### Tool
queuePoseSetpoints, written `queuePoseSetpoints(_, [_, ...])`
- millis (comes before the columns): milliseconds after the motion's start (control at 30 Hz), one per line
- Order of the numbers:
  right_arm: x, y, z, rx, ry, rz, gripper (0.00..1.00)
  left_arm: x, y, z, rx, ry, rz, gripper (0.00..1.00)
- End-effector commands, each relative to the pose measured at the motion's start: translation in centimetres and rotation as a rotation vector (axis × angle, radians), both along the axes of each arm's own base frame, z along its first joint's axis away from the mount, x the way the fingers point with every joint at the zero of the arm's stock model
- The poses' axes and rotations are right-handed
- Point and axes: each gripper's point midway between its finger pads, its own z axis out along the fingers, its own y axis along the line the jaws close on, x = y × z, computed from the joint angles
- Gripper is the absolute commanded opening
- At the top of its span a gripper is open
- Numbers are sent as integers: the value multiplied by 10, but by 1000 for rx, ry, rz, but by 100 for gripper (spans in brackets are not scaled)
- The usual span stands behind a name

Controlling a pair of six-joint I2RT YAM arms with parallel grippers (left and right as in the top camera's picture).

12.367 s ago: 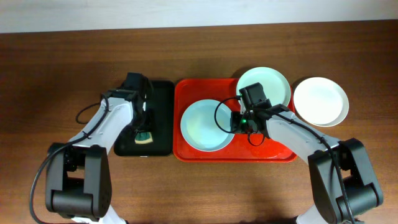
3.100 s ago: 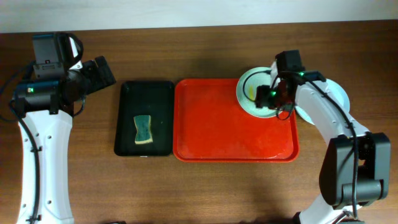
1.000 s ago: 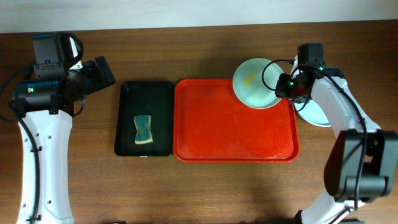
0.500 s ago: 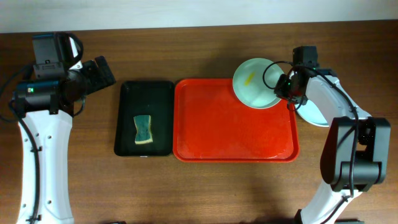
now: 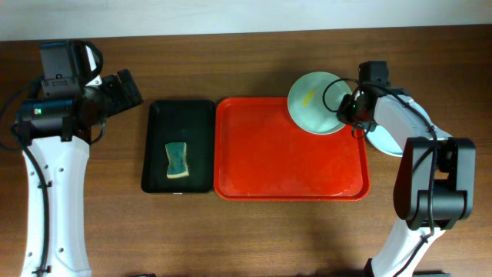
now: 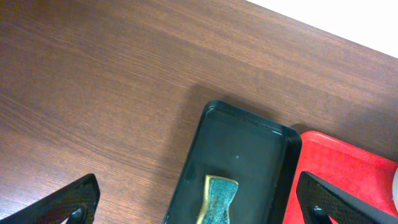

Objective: Clean dirty plates on tray and stack at the side
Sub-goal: 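Drag the blue-green plate left toward the red tray's center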

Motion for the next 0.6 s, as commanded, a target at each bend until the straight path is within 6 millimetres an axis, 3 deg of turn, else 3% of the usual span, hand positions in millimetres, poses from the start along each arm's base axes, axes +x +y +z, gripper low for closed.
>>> queuePoseSetpoints(0, [-6,5,-8,15,20,4,4,1,0,-1,-11,0,7,99])
queuePoseSetpoints(167, [2,48,24,215,-65,192,4,1,0,-1,-11,0,7,99])
queuePoseSetpoints(267, [-15,60,40,272,-38,231,4,1,0,-1,-11,0,7,99])
queuePoseSetpoints(433, [-53,72,36,290,104,293,4,1,0,-1,-11,0,7,99])
queuePoseSetpoints(567, [-71,94,32,281,165,381,4,1,0,-1,-11,0,7,99])
